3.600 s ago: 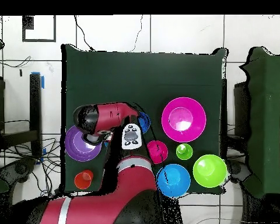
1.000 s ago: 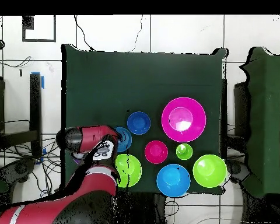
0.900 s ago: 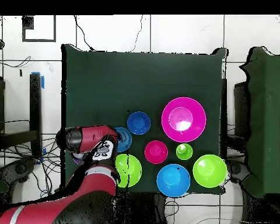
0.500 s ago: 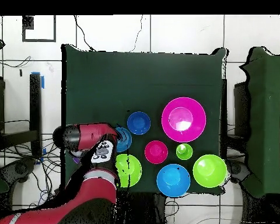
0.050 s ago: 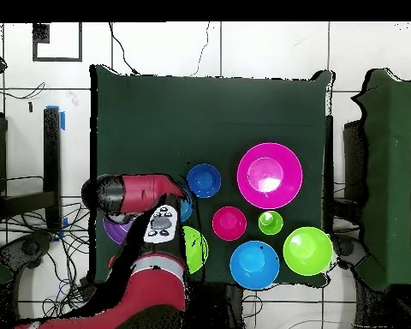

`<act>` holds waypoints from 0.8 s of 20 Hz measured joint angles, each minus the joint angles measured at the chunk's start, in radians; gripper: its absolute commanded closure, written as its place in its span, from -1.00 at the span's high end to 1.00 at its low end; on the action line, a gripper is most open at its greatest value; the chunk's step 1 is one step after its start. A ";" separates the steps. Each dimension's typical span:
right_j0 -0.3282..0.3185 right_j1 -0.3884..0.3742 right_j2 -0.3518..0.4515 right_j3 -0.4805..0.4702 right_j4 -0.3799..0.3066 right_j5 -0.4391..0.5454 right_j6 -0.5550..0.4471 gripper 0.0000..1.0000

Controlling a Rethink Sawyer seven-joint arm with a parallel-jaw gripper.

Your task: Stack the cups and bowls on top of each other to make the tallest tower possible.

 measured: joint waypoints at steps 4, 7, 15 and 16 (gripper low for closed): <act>-0.029 -0.018 0.000 0.001 0.000 0.010 0.000 1.00; -0.045 -0.024 0.000 0.002 0.000 0.011 0.000 1.00; -0.066 -0.032 0.000 0.017 0.000 0.011 0.000 1.00; -0.068 -0.035 0.000 0.022 0.000 0.010 0.000 1.00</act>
